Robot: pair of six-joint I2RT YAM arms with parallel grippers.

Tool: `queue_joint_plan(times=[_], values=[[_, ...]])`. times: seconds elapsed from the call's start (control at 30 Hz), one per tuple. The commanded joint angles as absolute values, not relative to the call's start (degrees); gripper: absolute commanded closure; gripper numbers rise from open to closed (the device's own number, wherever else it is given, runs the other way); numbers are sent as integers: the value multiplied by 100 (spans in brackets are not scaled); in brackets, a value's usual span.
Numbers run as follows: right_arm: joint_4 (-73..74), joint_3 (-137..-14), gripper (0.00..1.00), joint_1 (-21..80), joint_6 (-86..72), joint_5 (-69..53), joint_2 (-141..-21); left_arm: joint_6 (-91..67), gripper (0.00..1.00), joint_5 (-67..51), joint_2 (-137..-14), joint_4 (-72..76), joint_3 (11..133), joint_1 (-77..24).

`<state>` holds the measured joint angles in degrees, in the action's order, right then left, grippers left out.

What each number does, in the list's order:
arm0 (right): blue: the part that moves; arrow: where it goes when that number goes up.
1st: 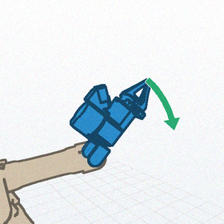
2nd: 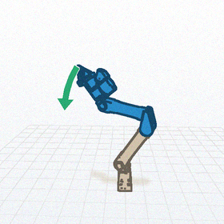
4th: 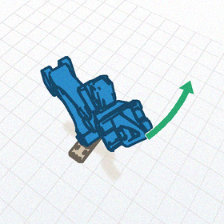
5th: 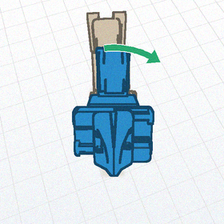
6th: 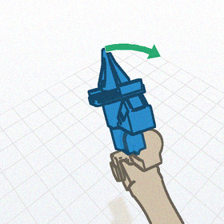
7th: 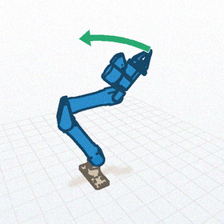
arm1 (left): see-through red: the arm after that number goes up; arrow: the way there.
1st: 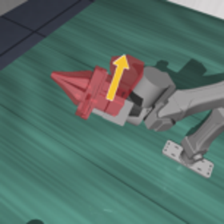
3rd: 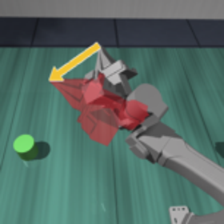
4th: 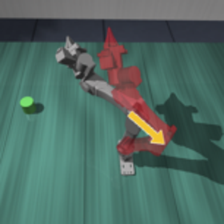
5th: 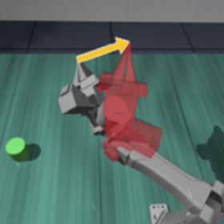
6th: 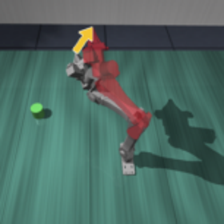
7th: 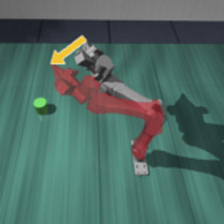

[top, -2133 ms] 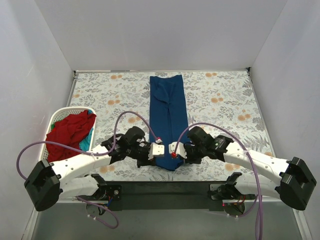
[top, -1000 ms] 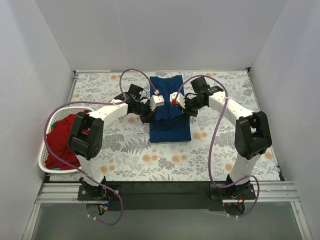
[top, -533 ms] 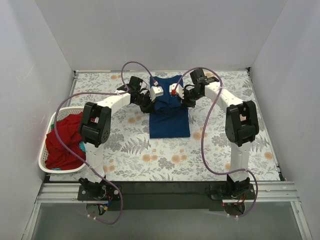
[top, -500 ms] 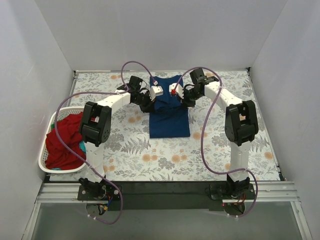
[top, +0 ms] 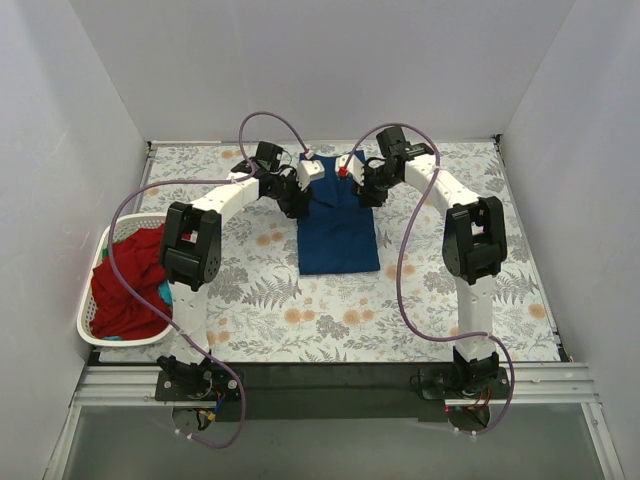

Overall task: Fold and stack the t-shirts
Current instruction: Fold the tshirt

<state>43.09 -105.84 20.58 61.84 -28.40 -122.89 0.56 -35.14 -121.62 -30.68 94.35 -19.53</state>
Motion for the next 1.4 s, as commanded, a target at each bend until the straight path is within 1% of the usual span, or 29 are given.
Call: queue_joint_plan(times=[0.0,0.07,0.1,0.13,0.2,0.23,0.3,0.33,0.37,0.4,0.43,0.5,0.57,0.6,0.67,0.8,0.87,0.93,1.13,1.27,1.37], values=[[4359,-10890,56,1995,5995,-2734,-12024,-202,57,-3393,-12006,-2865,9747,-1863],[4359,-10829,52,1986,5837,-2663,-11840,-351,57,-3401,-11848,-2857,9695,-1802],[4368,-10776,52,1960,5645,-2646,-11761,-508,57,-3436,-11752,-2891,9616,-1784],[4386,-10723,52,1951,5529,-2663,-11629,-614,57,-3489,-11586,-2892,9433,-1767],[4447,-10512,57,1925,5118,-2768,-11488,-886,58,-3734,-11391,-2900,9212,-1767],[4534,-10451,60,1925,4898,-2943,-11392,-1384,58,-3848,-11321,-2909,9089,-1767],[4649,-10406,59,1925,4171,-3381,-11356,-2053,50,-4314,-11241,-2892,9053,-1767],[4763,-10406,55,1925,3905,-3558,-11399,-2788,45,-4463,-11259,-2865,9053,-1767],[4833,-10424,53,1925,3667,-3734,-11443,-3239,38,-4804,-11311,-2813,9044,-1767],[4886,-10433,51,1925,3395,-3927,-11496,-3643,36,-4956,-11329,-2612,8992,-1767],[4939,-10415,47,1916,3001,-4338,-11592,-4535,35,-5122,-11320,-2436,8904,-1767],[4992,-10214,43,1881,2603,-4953,-11706,-5296,32,-5500,-11198,-1728,8396,-1793],[5010,-10003,40,1872,2174,-5359,-11751,-6165,32,-5686,-11066,-1276,7791,-1898],[5010,-9889,40,1872,2075,-5692,-11751,-6353,32,-5756,-10970,-996,7631,-1951],[4992,-9441,40,1889,1837,-5940,-11716,-6730,31,-5801,-10873,-836,7305,-2126],[4931,-8711,40,1934,1828,-5934,-11637,-7233,31,-5774,-10661,-335,6445,-2285],[4896,-8396,42,1925,1881,-5775,-11733,-7330,31,-5687,-10714,-264,6276,-2294],[4712,-8245,45,1890,1864,-5450,-11952,-7383,31,-5625,-10897,-246,6109,-2276],[4421,-7849,46,1626,2047,-4527,-12313,-7287,31,-5063,-11118,-492,5714,-1996],[4394,-7471,46,1573,2127,-4280,-12130,-7119,31,-5185,-11004,-615,5634,-1978],[4543,-7470,46,1573,2136,-4578,-11726,-6962,31,-5483,-10724,-650,5599,-1978]])
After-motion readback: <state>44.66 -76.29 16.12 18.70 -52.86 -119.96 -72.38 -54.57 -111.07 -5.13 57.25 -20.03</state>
